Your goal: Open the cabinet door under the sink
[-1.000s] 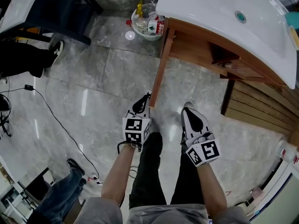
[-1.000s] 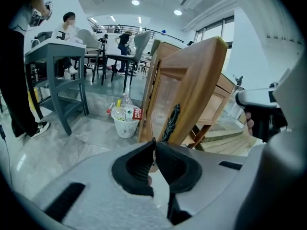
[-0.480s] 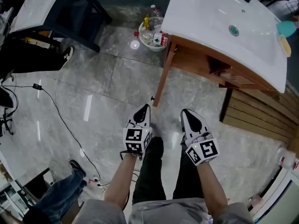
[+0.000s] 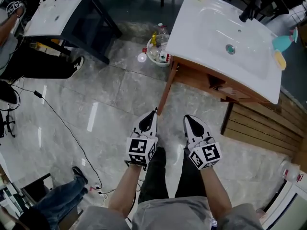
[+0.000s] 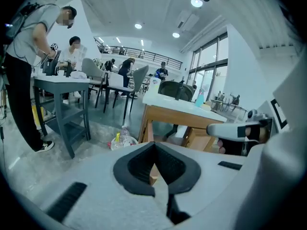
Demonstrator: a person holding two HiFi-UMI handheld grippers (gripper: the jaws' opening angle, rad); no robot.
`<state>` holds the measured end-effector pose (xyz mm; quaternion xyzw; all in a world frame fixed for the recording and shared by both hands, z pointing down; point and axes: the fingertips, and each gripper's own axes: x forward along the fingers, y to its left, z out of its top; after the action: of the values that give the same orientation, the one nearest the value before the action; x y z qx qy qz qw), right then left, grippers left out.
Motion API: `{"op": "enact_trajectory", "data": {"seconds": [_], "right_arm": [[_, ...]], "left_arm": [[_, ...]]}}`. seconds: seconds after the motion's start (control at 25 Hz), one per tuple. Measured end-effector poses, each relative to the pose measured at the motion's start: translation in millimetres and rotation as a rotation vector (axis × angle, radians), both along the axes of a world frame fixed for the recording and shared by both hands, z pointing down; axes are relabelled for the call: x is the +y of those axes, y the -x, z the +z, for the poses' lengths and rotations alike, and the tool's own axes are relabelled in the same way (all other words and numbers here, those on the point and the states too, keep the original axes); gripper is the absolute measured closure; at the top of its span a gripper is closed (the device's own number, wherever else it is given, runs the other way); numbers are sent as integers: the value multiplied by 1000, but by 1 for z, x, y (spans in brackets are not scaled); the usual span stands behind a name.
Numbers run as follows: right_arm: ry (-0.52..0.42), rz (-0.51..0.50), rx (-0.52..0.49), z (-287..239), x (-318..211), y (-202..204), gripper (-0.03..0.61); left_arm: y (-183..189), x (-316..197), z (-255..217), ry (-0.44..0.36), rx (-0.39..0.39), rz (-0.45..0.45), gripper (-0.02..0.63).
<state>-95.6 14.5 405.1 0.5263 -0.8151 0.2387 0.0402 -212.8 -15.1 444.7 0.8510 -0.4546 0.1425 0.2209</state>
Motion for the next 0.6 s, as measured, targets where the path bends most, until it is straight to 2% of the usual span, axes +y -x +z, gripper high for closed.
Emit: {"op": "enact_trajectory", "data": {"seconds": [0.36, 0.6], "right_arm": [[-85, -16, -5, -97, -8, -9, 569], [-170, -13, -3, -175, -15, -18, 570]], "left_arm": [[-42, 0, -133, -131, 77, 57, 606], [-59, -2, -216, -230, 74, 77, 606]]}}
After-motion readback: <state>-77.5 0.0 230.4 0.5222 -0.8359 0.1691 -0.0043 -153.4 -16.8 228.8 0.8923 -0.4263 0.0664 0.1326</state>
